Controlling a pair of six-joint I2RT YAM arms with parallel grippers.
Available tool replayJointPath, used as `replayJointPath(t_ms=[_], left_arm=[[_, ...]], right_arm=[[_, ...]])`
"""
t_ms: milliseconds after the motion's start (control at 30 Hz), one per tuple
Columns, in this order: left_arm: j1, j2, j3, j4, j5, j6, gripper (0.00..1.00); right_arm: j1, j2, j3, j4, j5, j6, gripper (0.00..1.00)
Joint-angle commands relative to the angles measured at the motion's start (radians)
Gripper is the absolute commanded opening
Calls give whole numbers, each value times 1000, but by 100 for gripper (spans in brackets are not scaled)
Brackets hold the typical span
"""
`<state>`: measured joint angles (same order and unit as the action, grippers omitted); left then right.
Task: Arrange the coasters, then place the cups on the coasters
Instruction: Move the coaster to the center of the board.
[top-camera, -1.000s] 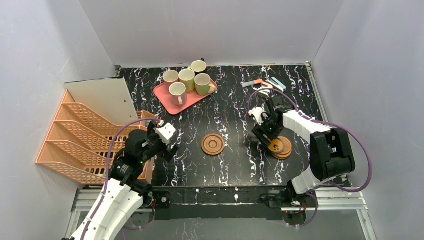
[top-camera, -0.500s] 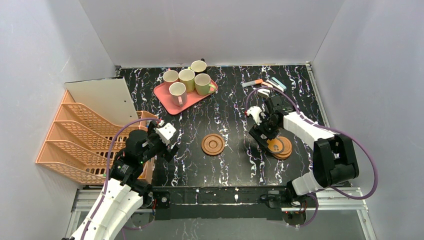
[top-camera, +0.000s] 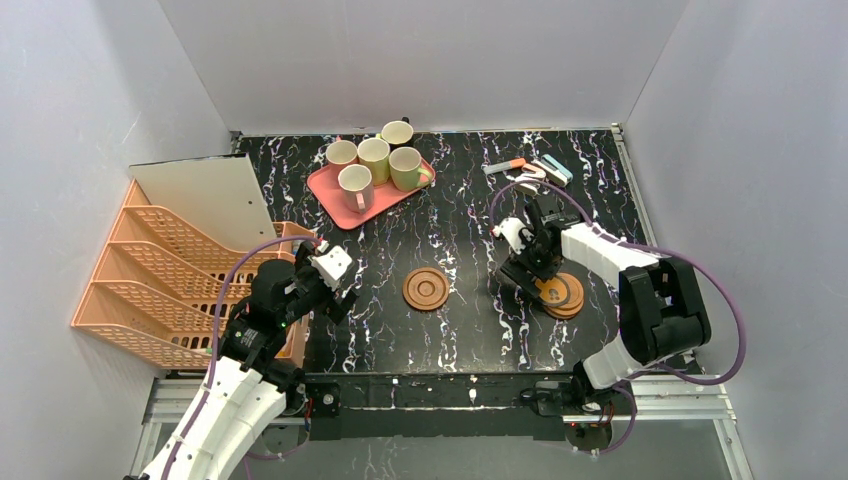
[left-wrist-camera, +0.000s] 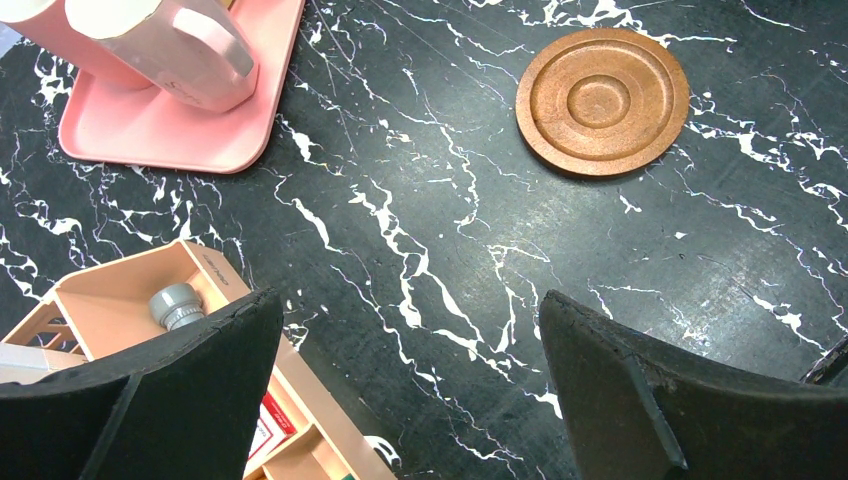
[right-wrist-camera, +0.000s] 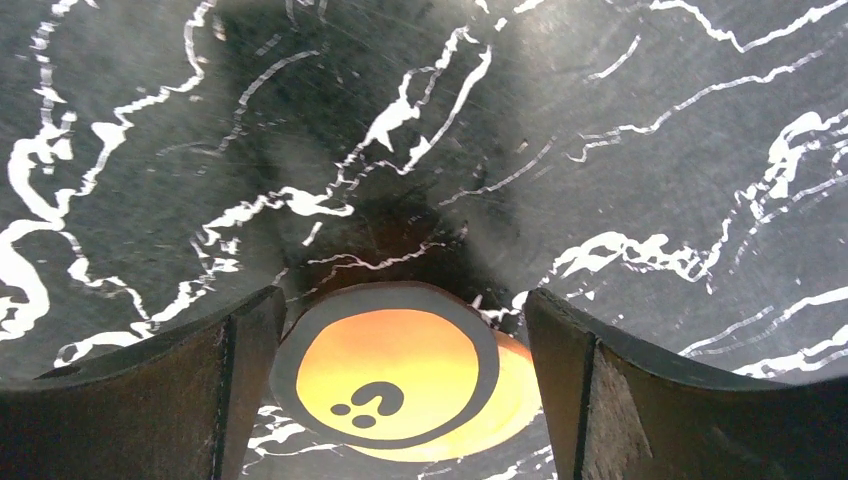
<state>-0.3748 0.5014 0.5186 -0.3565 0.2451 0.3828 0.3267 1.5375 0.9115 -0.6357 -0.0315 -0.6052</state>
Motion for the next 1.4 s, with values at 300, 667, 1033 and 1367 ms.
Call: replayJointPath(t_ms=[300,667,1033,1367], left_arm=[[5,0,-3,-13,15,5,98],[5,0,-3,-12,18,6,98],[5,1,-3,-13,18,7,98],[5,3,-4,-13,19,6,98]], right_arm=[[106,0,-36,6,169,71,99],[117,3,-48,25,204,80,94],[131,-6,-23,11,167,87,74],[219,-11,33,3,94,122,71]])
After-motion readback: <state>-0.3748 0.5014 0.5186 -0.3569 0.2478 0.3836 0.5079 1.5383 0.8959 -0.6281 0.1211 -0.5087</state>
